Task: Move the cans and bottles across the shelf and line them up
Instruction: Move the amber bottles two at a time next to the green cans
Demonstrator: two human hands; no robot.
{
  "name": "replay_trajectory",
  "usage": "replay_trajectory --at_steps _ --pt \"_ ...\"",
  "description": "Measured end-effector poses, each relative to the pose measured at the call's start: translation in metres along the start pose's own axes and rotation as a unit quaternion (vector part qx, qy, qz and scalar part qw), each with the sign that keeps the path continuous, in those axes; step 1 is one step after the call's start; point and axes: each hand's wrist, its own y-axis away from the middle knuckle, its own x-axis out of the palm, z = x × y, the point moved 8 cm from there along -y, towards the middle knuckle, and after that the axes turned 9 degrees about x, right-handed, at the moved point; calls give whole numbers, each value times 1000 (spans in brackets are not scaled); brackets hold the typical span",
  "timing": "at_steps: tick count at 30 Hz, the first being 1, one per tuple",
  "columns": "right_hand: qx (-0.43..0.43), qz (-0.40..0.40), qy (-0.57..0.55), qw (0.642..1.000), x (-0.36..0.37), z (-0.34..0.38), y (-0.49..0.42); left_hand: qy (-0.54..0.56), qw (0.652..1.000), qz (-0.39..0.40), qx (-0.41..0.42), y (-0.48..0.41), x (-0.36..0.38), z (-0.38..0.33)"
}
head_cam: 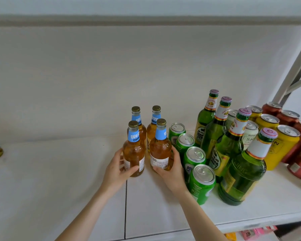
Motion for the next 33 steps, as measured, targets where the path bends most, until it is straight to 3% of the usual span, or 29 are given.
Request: replay_trajectory --at_steps 8,24,33 --pt "-14 1 15 1000 3 4 -3 6 999 -41 -17 2 13 7" --pt "2 -6 29 1000 4 -1 -11 -18 999 -34 -17 -7 18 7" --pt "28 -29 66 997 3 7 -4 -112 993 34 -2 -6 12 -2"
